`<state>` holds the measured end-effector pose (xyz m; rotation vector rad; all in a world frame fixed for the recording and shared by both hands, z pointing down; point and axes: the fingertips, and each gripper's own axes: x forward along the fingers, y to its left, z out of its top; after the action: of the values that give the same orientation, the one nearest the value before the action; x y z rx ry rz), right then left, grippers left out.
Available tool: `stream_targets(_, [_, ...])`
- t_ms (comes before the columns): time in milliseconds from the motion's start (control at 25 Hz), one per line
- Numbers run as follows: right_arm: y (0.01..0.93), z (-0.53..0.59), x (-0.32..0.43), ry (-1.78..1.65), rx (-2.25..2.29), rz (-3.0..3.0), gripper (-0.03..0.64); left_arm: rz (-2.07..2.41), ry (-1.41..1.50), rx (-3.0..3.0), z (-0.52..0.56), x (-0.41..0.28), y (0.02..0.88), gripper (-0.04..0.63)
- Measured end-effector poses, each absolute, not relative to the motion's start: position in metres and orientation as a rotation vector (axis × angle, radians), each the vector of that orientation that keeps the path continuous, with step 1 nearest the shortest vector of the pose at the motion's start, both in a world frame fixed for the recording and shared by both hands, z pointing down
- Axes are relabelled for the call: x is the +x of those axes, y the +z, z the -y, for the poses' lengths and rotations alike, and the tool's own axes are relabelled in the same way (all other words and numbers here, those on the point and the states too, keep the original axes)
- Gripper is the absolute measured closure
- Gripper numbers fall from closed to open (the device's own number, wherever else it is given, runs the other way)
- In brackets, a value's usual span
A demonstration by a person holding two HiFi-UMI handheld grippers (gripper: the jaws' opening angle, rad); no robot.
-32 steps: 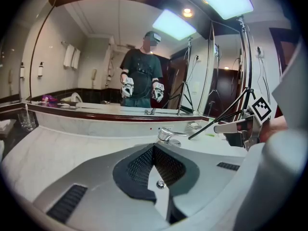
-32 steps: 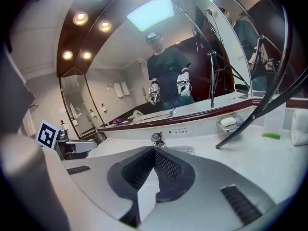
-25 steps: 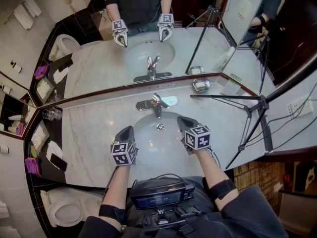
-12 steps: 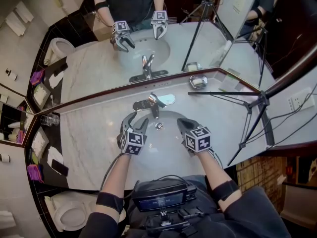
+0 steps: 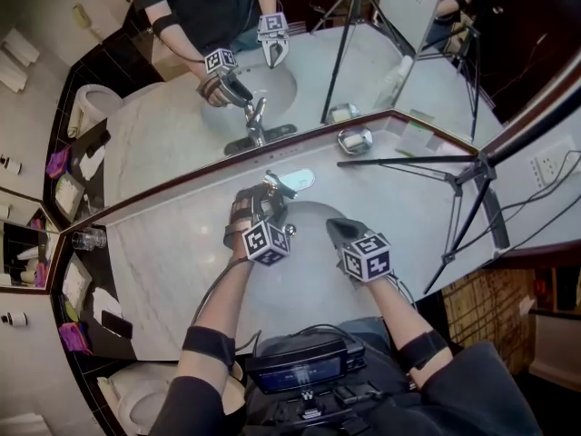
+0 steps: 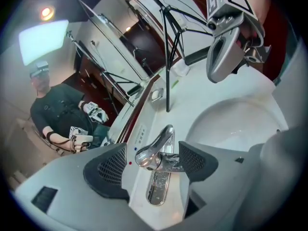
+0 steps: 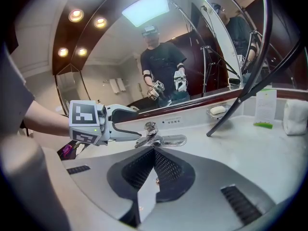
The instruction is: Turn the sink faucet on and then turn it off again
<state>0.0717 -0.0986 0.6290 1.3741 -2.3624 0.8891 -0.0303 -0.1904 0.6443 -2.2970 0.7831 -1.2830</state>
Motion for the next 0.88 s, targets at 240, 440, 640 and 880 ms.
stream_targets(240, [0.639, 0.092, 0.075, 0.914, 1.377, 2.347, 0.598, -0.698, -1.330, -2.241, 0.202, -0.014, 0.666, 0.255])
stream_targets(440, [0.640, 0.093, 0.076, 0.919, 1.384, 2.345, 0.598, -0.684, -1.319, -2.238, 0.207, -0.004, 0.671, 0.256])
stream_targets(640, [0.642, 0.092, 0.079, 0.925, 1.386, 2.339, 0.598, -0.695, -1.326, -2.246, 0.212, 0.002, 0.677, 0.289])
stream_targets(880, [0.645, 0.093, 0.083, 0.931, 1.392, 2.332, 0.598, -0.740, -1.307, -2.217, 0.209, 0.006, 0.667, 0.422])
